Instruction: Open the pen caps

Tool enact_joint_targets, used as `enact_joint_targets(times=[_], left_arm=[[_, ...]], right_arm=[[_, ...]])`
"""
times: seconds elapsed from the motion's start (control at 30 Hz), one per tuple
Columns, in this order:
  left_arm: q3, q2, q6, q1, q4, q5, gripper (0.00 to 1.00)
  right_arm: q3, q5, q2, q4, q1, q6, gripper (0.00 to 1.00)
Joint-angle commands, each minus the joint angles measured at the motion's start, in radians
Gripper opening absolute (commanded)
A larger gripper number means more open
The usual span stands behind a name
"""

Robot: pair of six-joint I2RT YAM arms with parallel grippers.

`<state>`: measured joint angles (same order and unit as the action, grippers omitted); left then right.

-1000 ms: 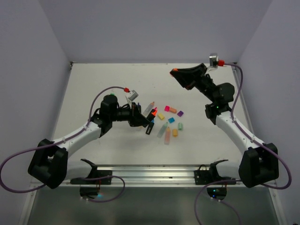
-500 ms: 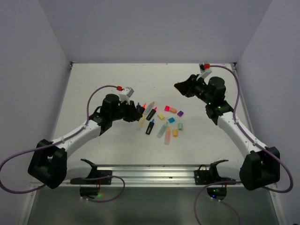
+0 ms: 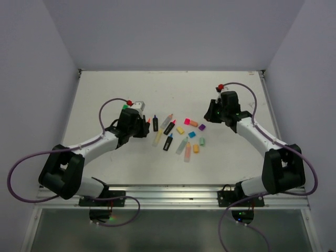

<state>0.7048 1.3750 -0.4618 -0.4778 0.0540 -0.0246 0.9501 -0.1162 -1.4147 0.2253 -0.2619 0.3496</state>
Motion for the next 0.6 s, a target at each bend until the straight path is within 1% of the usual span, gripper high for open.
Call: enact_joint_targets(times=[0.0,0.07,0.13,0.17,0.23,0.37,0.43,0.47,0.57], left_arm=[[-0.021,0.033,-0.021,0.008,-0.037,0.055,0.03],[-0.027,0.055,-0.023,0.008,-0.037,0.058,0.06],[-0.036,0.068,-0.026,0.008,-0.085,0.064,0.07],[-0.039,0.073,-0.026,0.008,-0.088,0.064,0.1],[-0.038,0.09,-0.025,0.008,-0.097,0.058,0.12],[-0.042,0.108,-0.024,0.008,-0.111,0.058,0.23],[-0.044,0.121,-0.024,0.008,-0.117,0.058,0.24],[-0.042,0.125,-0.024,0.008,-0.118,0.058,0.27],[-0.045,0.14,-0.028,0.008,-0.129,0.061,0.27]], right_arm=[[0.03,0.056,-0.032,0.051,0.007,-0.023,0.0],[0.027,0.058,-0.056,0.06,0.01,-0.02,0.0],[0.016,0.072,-0.069,0.06,0.015,-0.011,0.0],[0.013,0.078,-0.081,0.06,0.018,-0.009,0.0],[0.009,0.079,-0.093,0.06,0.024,-0.012,0.0],[0.003,0.062,-0.127,0.057,0.027,-0.02,0.0],[0.001,0.061,-0.141,0.054,0.027,-0.02,0.0],[0.001,0.061,-0.144,0.054,0.029,-0.018,0.0],[-0.004,0.061,-0.155,0.043,0.029,-0.018,0.0]])
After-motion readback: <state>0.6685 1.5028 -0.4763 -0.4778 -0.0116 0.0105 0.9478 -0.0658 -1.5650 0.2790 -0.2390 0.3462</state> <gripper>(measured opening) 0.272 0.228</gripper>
